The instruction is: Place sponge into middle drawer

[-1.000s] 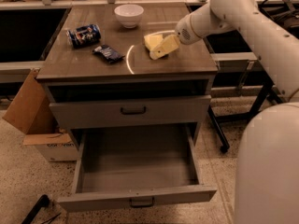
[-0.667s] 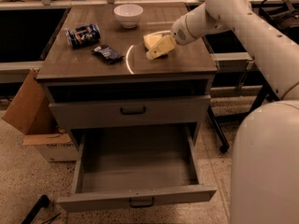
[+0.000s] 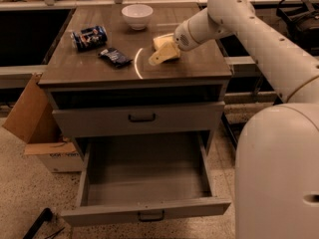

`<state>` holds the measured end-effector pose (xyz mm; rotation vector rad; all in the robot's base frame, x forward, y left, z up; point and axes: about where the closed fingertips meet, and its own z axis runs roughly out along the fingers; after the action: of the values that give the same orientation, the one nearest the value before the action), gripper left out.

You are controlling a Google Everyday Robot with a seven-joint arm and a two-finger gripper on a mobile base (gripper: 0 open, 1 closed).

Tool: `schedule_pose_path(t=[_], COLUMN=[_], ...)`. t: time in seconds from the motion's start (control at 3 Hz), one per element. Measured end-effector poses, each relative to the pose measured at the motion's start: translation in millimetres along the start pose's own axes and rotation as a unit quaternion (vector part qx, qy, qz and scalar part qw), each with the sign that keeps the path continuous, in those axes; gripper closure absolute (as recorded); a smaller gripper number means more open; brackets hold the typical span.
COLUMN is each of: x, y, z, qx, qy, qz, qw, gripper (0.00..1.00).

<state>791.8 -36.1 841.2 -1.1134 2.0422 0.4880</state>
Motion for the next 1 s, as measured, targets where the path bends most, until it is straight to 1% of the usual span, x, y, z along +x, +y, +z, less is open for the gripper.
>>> schedule_pose_path(t=[0.33,0.67,1.0], x=[2.7,0.5,-11.5], y=[2.1,2.0,7.4], z=[9.7,7.9,-26.9], qx=[-0.003,-0.004,0.002], qy=[0.006,-0.002,-0.034], qz=[0.001,0.002,-0.017], qw=[1.0000,1.0000,0.9993], gripper=[0.38,0.61,0.85])
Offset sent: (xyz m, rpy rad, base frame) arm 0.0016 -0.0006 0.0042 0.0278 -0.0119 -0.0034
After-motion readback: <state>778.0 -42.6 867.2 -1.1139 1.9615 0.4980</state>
